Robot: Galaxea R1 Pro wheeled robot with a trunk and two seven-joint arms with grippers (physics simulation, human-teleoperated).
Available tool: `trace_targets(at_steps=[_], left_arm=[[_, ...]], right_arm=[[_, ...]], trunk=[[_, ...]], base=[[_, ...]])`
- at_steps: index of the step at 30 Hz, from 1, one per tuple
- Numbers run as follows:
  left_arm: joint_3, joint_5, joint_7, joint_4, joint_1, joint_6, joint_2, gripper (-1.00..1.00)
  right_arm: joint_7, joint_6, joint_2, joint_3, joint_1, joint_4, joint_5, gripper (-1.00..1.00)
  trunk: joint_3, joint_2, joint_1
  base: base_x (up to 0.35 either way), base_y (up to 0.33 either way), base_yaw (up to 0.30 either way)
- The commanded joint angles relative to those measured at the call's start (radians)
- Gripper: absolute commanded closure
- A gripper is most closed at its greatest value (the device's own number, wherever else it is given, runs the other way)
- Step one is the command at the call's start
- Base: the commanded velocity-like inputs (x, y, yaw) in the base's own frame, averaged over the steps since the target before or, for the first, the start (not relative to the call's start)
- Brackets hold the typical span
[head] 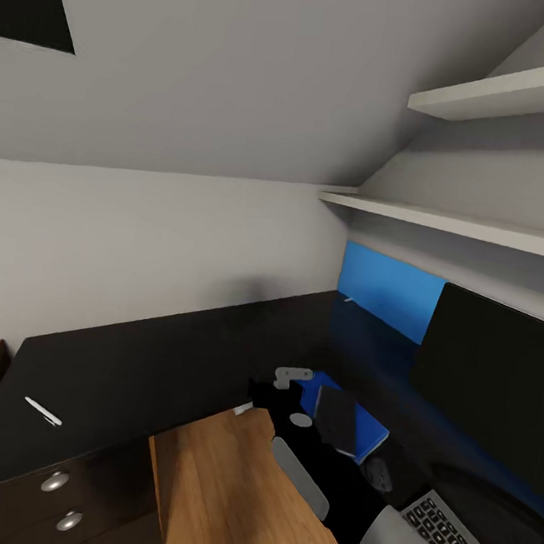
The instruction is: In the bedroom, organize the workspace by keeping the computer under the desk, ensuring the monitor is on the desk, placing the keyboard on the desk next to the monitor, placing the mouse on the desk next to the keyboard, moving the folder from the swivel chair onto the desk next to the mouse, stacking the notebook on top of the folder with the pen on top of the notebook, and positioning the swivel chair next to the desk.
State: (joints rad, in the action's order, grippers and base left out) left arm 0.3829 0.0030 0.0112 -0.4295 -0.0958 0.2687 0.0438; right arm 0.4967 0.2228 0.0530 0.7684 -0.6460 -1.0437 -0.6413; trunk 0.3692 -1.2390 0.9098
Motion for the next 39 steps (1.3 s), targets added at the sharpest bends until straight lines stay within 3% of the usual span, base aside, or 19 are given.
trace_targets(at_steps=[1,10,39], left_arm=[[0.004,0.000,0.001,0.003,-0.001,0.008,0.001,-1.00],[0.005,-0.001,0.003,0.013,-0.001,0.026,0.001,-1.00],[0.004,-0.001,0.007,0.016,-0.001,0.028,0.001,-1.00]], right_arm=[[0.008,-0.008,0.000,0.003,0.002,-0.001,-0.005,-1.00],[0.008,-0.070,0.003,0.005,0.021,0.020,0.001,-1.00],[0.007,-0.075,0.002,0.005,0.023,0.031,0.002,-1.00]], trunk=[[0.001,-0.001,0.000],[0.001,-0.001,0.000],[0.001,-0.001,0.000]], base=[[0.000,0.000,0.264],[0.000,0.000,0.273],[0.000,0.000,0.277]])
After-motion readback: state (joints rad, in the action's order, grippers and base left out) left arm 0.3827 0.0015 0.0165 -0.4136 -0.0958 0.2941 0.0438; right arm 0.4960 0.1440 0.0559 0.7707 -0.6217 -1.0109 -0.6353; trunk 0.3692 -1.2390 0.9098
